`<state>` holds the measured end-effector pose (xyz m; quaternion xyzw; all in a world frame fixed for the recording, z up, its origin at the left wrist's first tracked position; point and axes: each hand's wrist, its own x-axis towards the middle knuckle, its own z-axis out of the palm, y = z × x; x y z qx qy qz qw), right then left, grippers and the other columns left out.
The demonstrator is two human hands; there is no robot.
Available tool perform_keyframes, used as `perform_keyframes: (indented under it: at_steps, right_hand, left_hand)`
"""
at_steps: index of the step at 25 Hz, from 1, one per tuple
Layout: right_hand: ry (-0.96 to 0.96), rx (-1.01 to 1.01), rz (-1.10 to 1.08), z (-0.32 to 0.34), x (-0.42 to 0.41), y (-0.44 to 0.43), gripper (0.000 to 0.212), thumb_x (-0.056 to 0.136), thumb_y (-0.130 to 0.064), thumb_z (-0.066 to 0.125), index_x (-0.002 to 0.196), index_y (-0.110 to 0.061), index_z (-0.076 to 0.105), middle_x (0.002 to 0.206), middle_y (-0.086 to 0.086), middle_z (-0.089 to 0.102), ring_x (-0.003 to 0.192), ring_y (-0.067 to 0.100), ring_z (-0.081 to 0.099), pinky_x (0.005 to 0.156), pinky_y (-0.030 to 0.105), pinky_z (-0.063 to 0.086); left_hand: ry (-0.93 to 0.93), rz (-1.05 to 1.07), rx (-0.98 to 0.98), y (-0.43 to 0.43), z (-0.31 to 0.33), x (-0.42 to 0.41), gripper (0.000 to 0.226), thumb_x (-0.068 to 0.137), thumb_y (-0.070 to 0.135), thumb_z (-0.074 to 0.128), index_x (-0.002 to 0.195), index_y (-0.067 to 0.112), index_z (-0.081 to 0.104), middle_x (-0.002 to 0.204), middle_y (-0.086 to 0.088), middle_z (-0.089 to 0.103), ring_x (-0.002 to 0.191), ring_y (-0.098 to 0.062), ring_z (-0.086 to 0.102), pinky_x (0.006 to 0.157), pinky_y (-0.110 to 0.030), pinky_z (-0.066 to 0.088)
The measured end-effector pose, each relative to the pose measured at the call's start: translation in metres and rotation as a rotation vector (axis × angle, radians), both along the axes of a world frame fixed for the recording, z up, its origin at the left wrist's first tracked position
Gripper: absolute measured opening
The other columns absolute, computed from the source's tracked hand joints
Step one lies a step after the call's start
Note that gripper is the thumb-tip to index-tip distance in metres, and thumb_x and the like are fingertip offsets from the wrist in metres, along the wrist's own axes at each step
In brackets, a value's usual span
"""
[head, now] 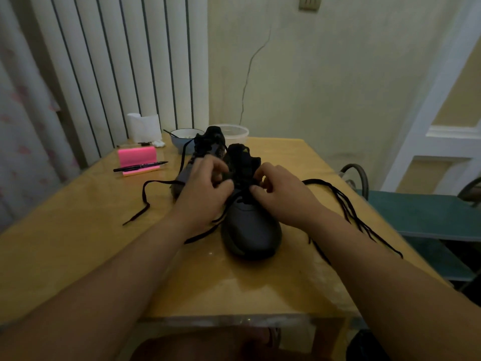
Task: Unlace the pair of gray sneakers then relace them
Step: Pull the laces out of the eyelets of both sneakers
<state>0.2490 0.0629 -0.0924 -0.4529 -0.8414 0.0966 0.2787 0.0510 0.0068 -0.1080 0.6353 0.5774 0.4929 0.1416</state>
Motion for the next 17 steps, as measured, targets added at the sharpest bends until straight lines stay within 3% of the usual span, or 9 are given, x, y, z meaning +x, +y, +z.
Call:
perform_keyframes:
  at_steps: [5, 6, 8, 10, 11, 12, 14, 16, 17]
  right_hand:
    - [-0.04, 0.145, 0.031, 0.009, -0.015, 0.001, 0.013, 0.099, -0.038, 0.061, 0.108, -0.028, 0.061, 0.105, -0.002, 0.052, 0.089, 0.017, 0.056, 0.073, 0.037, 0.052]
    - [0.085, 0.091, -0.001, 0.012, -0.016, 0.004, 0.014, 0.1, -0.034, 0.061, 0.102, -0.021, 0.064, 0.099, 0.001, 0.055, 0.087, 0.018, 0.056, 0.073, 0.037, 0.049]
    - [0.621, -0.229, -0.096, 0.021, -0.013, 0.011, 0.018, 0.101, -0.025, 0.057, 0.09, -0.012, 0.064, 0.081, 0.003, 0.057, 0.075, 0.021, 0.054, 0.065, 0.038, 0.045]
    - [1.163, -0.605, -0.161, 0.029, -0.003, 0.018, 0.02, 0.101, -0.018, 0.052, 0.082, -0.014, 0.057, 0.065, 0.0, 0.045, 0.058, 0.018, 0.042, 0.05, 0.03, 0.037]
    - [1.308, -0.717, -0.191, 0.03, 0.006, 0.023, 0.022, 0.102, -0.017, 0.049, 0.08, -0.016, 0.053, 0.063, -0.001, 0.041, 0.053, 0.016, 0.038, 0.047, 0.026, 0.033]
    - [1.392, -0.789, -0.223, 0.029, 0.016, 0.03, 0.025, 0.104, -0.016, 0.045, 0.079, -0.017, 0.051, 0.063, -0.002, 0.041, 0.051, 0.014, 0.038, 0.046, 0.025, 0.034]
    - [1.453, -0.898, -0.261, 0.024, 0.033, 0.036, 0.03, 0.11, -0.019, 0.038, 0.087, -0.012, 0.056, 0.073, 0.002, 0.053, 0.06, 0.014, 0.052, 0.053, 0.024, 0.045]
    - [1.451, -0.976, -0.26, 0.014, 0.043, 0.041, 0.025, 0.113, -0.021, 0.037, 0.116, -0.004, 0.055, 0.104, 0.015, 0.067, 0.086, 0.024, 0.068, 0.068, 0.031, 0.057]
    - [1.391, -0.996, -0.252, 0.009, 0.044, 0.041, 0.022, 0.113, -0.018, 0.038, 0.124, -0.004, 0.05, 0.116, 0.022, 0.066, 0.096, 0.031, 0.069, 0.072, 0.035, 0.059]
  left_hand:
    - [0.162, -0.028, 0.014, -0.007, -0.019, -0.001, 0.015, 0.095, 0.045, 0.065, 0.102, 0.039, 0.054, 0.107, 0.019, 0.046, 0.099, -0.001, 0.05, 0.103, -0.052, 0.046]
    - [0.17, -0.031, 0.035, -0.005, -0.017, -0.001, 0.016, 0.095, 0.048, 0.063, 0.103, 0.038, 0.054, 0.107, 0.019, 0.045, 0.1, -0.003, 0.05, 0.103, -0.053, 0.046]
    - [0.228, -0.011, 0.043, -0.002, -0.018, -0.002, 0.018, 0.096, 0.05, 0.064, 0.102, 0.036, 0.054, 0.108, 0.014, 0.045, 0.104, -0.008, 0.046, 0.105, -0.051, 0.042]
    - [0.275, 0.016, 0.032, -0.002, -0.02, 0.0, 0.015, 0.097, 0.046, 0.066, 0.097, 0.034, 0.057, 0.113, 0.01, 0.046, 0.112, -0.011, 0.043, 0.107, -0.05, 0.041]
    - [0.233, 0.03, 0.031, -0.003, -0.018, 0.0, 0.014, 0.097, 0.043, 0.067, 0.095, 0.031, 0.06, 0.115, 0.009, 0.049, 0.115, -0.013, 0.044, 0.107, -0.05, 0.042]
    - [0.119, 0.042, 0.026, -0.003, -0.014, -0.001, 0.014, 0.099, 0.04, 0.066, 0.094, 0.027, 0.063, 0.115, 0.006, 0.053, 0.115, -0.016, 0.049, 0.107, -0.051, 0.044]
    - [-0.297, -0.027, 0.0, -0.01, 0.006, -0.001, 0.022, 0.105, 0.036, 0.058, 0.095, 0.019, 0.068, 0.116, -0.004, 0.064, 0.113, -0.02, 0.059, 0.108, -0.053, 0.046]
    - [-0.708, -0.287, -0.047, -0.015, 0.028, -0.003, 0.032, 0.11, 0.033, 0.046, 0.107, 0.02, 0.074, 0.123, -0.006, 0.07, 0.117, -0.021, 0.063, 0.111, -0.048, 0.046]
    - [-0.743, -0.353, -0.06, -0.015, 0.036, -0.004, 0.033, 0.11, 0.029, 0.042, 0.118, 0.023, 0.074, 0.127, -0.004, 0.07, 0.119, -0.02, 0.064, 0.108, -0.043, 0.048]
